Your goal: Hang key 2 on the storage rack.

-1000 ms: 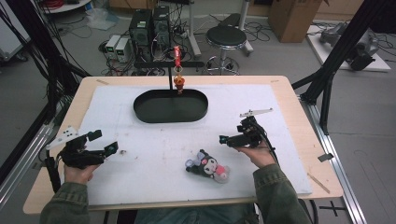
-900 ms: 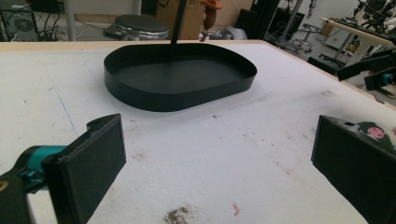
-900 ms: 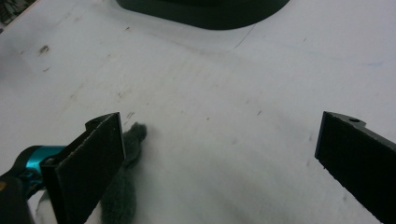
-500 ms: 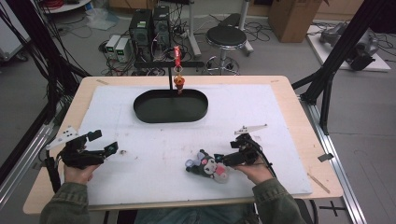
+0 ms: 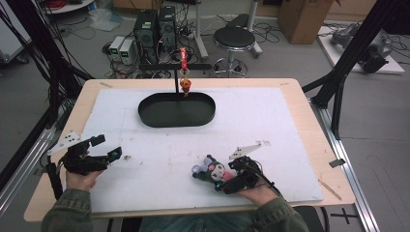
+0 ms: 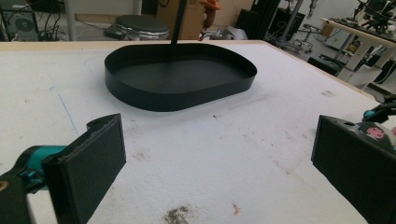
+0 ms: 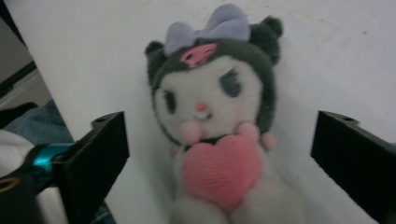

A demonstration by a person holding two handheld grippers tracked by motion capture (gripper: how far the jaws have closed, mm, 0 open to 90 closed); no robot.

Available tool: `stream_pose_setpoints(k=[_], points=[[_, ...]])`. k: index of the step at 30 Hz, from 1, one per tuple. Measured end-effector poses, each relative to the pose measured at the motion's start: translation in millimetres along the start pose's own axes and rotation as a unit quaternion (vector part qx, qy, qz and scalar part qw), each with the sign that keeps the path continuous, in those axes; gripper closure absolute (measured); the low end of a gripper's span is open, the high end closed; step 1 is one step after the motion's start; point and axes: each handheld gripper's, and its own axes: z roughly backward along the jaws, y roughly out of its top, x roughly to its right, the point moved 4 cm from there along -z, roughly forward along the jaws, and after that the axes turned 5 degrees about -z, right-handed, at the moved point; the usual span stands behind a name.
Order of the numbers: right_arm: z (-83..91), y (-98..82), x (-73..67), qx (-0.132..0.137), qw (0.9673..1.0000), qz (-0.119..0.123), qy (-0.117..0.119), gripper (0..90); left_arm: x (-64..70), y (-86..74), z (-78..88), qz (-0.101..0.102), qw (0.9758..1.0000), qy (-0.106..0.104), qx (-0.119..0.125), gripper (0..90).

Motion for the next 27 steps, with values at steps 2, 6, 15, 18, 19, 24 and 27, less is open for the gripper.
stream_pose_setpoints(k=[2, 6, 15, 18, 19, 24, 27], points=[[-0.7, -2.5, -3.9, -0.009, 0.9998, 0.011, -0.014, 7.1, -0.1, 0.1, 0.3, 0.0, 1.0, 0.0, 0.0, 3.4], [-3.0, -5.8, -6.6, -0.024, 0.9991, 0.014, -0.032, 17.1, -0.1, 0.0, 0.0, 0.0, 1.0, 0.0, 0.0, 3.4], [0.8, -1.8, -5.7, -0.027, 0.9994, -0.016, -0.012, 45.2, -0.4, 0.1, 0.4, -0.001, 1.0, 0.002, 0.001, 3.4], [6.4, 1.8, -6.6, -0.011, 0.9999, -0.01, -0.006, 45.8, -0.3, 0.0, 0.3, -0.001, 1.0, 0.002, 0.0, 3.4], [8.2, 2.6, -7.0, -0.01, 0.9999, -0.01, -0.007, 45.9, -0.5, 0.0, 0.3, -0.001, 1.0, 0.002, 0.0, 3.4], [14.6, 7.1, -8.8, 0.006, 0.9999, -0.012, 0.002, 46.1, -0.3, -0.1, 0.1, -0.001, 1.0, 0.002, -0.001, 3.4], [18.8, 9.8, -9.9, 0.011, 0.9998, -0.013, 0.003, 46.1, -0.2, -0.2, 0.0, 0.0, 1.0, 0.001, -0.002, 3.4]])
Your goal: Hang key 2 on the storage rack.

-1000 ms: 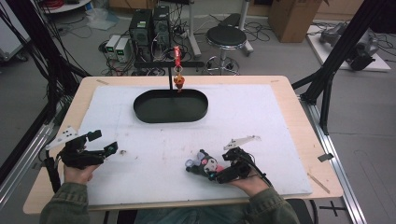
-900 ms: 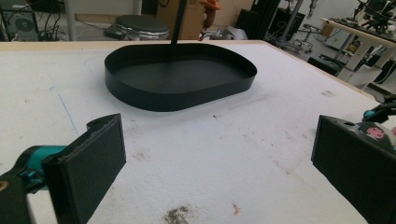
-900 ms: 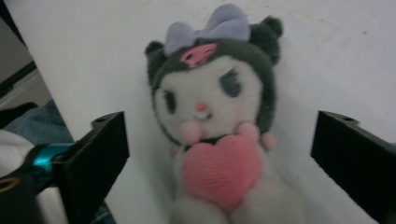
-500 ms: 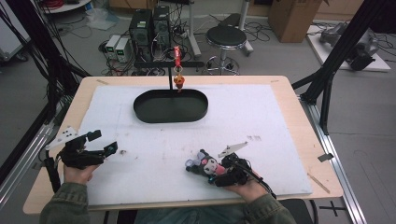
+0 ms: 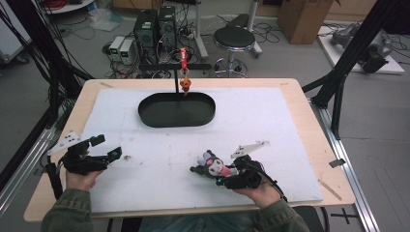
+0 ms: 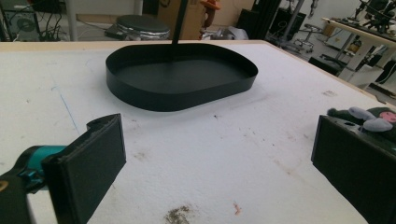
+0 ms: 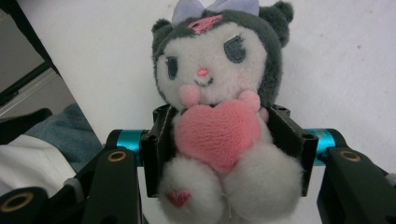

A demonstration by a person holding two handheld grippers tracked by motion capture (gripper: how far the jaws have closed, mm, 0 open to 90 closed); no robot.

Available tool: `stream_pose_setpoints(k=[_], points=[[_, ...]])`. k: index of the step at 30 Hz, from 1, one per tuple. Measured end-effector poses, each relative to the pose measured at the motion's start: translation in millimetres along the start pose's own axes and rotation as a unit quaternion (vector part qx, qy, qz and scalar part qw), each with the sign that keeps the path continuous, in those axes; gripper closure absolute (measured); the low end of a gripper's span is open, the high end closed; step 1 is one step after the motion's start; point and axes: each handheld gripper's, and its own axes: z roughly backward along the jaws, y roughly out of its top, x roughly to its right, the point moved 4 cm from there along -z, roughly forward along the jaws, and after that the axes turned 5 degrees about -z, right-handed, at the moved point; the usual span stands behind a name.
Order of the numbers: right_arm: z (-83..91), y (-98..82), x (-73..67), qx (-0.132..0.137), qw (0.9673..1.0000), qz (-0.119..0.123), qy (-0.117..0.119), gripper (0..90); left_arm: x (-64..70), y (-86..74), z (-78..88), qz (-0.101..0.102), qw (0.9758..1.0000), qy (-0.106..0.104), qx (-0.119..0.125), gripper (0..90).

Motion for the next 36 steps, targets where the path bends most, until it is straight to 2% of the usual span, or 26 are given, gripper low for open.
stream_pose_setpoints(k=[2, 12, 19, 27, 31, 36], points=[[2.0, 1.6, -0.9, 0.002, 1.0, -0.003, 0.003, 46.1, 0.0, 0.0, -0.1, 0.0, 1.0, 0.0, 0.001, 3.4], [8.9, 14.8, -4.1, 0.009, 0.9998, 0.015, -0.012, 46.1, 0.2, -0.2, -0.6, 0.001, 1.0, -0.001, -0.001, 3.4], [9.6, 32.4, -4.7, 0.021, 0.9996, 0.015, -0.013, 46.0, 0.0, -0.5, -0.8, 0.001, 1.0, -0.002, -0.004, 3.4], [7.7, 49.5, -8.4, 0.02, 0.9993, 0.029, -0.013, 46.1, -0.2, -0.7, -0.8, 0.0, 1.0, -0.001, -0.004, 3.4], [7.7, 56.7, -9.9, 0.017, 0.9995, 0.025, -0.005, 46.0, -0.1, -0.5, -0.6, 0.001, 1.0, -0.002, -0.002, 3.4], [9.6, 67.3, -9.3, 0.013, 0.9998, 0.015, -0.009, 46.0, -0.4, -0.4, -0.8, 0.002, 1.0, -0.001, -0.002, 3.4]])
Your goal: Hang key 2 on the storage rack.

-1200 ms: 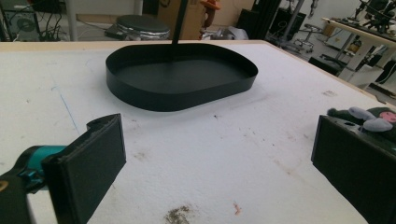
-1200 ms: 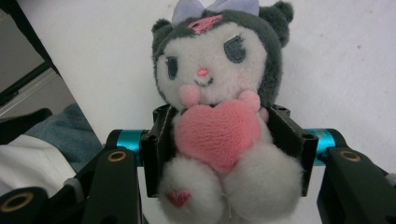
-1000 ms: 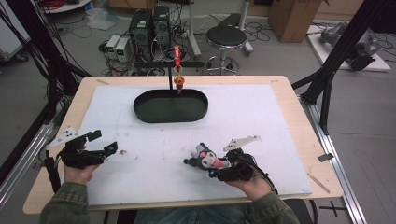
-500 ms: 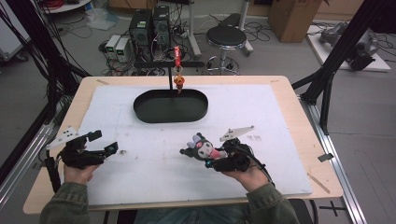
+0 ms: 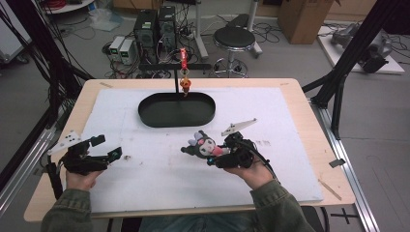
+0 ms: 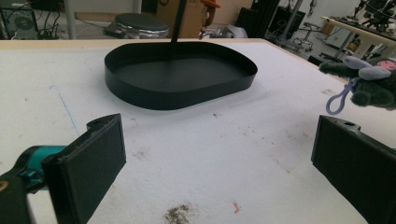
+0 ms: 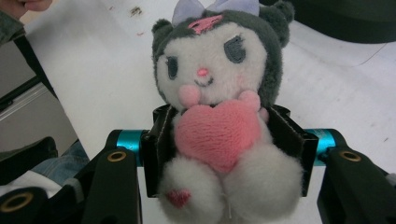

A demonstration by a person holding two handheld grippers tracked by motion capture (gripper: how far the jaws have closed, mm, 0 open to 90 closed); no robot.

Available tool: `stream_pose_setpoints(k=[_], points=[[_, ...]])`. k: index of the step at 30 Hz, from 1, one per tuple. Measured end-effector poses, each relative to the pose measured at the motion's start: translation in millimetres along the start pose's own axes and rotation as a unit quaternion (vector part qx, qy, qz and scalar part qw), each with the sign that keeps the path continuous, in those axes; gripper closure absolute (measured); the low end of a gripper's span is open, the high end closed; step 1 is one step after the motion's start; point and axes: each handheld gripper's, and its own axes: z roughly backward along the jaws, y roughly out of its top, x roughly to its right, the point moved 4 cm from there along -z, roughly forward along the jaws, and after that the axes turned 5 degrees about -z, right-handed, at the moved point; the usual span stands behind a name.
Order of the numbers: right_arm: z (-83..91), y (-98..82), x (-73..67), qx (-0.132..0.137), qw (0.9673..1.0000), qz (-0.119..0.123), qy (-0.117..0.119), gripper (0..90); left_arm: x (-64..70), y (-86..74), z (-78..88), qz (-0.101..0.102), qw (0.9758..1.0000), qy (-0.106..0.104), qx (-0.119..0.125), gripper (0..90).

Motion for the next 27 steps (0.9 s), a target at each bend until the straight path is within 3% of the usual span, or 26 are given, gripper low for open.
stream_pose_setpoints(k=[19, 27], points=[[11.9, 55.0, 12.7, 0.02, 0.9995, -0.01, -0.023, 46.0, -0.4, 0.0, -0.1, -0.001, 1.0, -0.001, 0.0, 3.4], [10.7, 81.0, 23.5, 0.033, 0.9981, -0.04, -0.034, 45.9, -0.8, 0.0, -0.3, -0.001, 1.0, -0.001, 0.0, 3.4]])
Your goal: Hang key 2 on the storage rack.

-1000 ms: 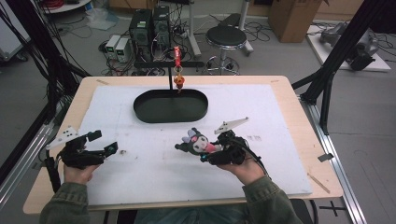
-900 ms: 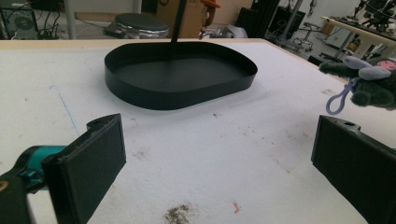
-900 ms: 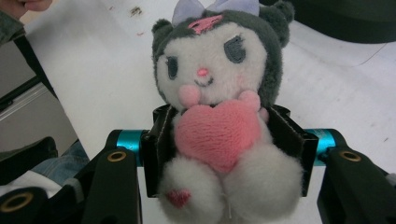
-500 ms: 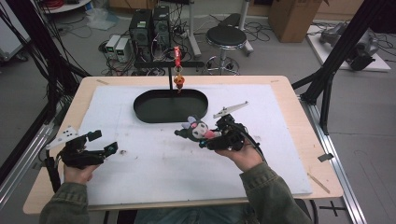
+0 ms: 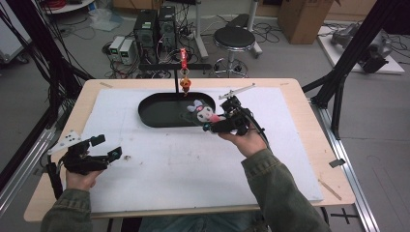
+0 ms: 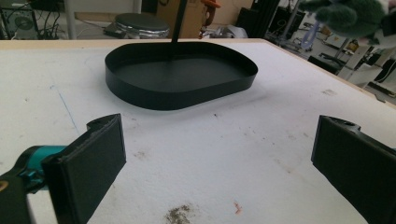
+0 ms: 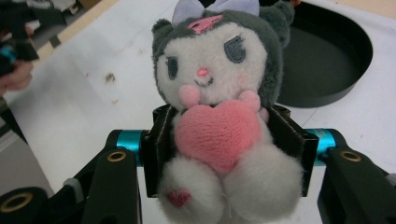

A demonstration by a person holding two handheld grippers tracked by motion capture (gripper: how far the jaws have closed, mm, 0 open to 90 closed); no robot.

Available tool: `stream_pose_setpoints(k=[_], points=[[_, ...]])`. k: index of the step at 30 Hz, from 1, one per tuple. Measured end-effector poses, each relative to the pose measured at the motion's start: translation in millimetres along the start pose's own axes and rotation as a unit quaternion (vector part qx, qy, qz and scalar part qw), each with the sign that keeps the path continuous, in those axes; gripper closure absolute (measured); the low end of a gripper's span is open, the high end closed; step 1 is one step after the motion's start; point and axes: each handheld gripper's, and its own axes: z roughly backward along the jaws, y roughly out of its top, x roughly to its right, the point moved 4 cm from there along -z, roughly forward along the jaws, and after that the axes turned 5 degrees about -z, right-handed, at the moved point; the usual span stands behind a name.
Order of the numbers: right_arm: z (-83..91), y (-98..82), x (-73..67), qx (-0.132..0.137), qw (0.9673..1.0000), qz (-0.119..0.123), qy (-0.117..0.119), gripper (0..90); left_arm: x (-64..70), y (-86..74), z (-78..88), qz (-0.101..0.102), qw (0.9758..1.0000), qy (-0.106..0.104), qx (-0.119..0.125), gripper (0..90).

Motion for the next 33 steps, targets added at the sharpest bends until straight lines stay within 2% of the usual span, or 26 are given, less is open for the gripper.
stream_pose_setpoints(k=[6, 9, 14, 20, 21, 26, 32, 33], points=[[-2.2, 17.4, 15.3, 0.009, 0.9994, -0.027, -0.018, 45.8, 0.0, 0.1, 0.0, 0.0, 1.0, 0.0, 0.0, 3.4], [-1.2, 25.1, 22.9, 0.016, 0.9989, -0.04, -0.02, 45.8, -0.3, 0.1, 0.1, 0.0, 1.0, 0.0, 0.0, 3.4], [1.0, 36.8, 30.9, 0.03, 0.9979, -0.051, -0.025, 45.7, -0.3, 0.0, -0.1, -0.001, 1.0, 0.001, -0.001, 3.4], [0.5, 52.8, 39.9, 0.049, 0.9958, -0.07, -0.035, 45.7, -0.1, 0.0, -0.6, 0.0, 1.0, 0.0, 0.001, 3.4], [-1.5, 58.5, 43.6, 0.055, 0.9948, -0.074, -0.042, 45.7, 0.0, 0.0, -0.6, -0.001, 1.0, 0.001, 0.001, 3.4], [-4.1, 69.7, 47.7, 0.073, 0.993, -0.081, -0.045, 45.7, -0.6, -0.1, -0.4, 0.0, 1.0, 0.001, 0.0, 3.4], [-8.2, 80.6, 53.3, 0.08, 0.9909, -0.091, -0.059, 45.6, -0.9, -0.1, -0.8, 0.0, 1.0, -0.001, 0.001, 3.4], [-10.1, 82.4, 57.7, 0.077, 0.9902, -0.098, -0.062, 45.6, -1.0, -0.1, -0.7, 0.0, 1.0, -0.001, 0.001, 3.4]])
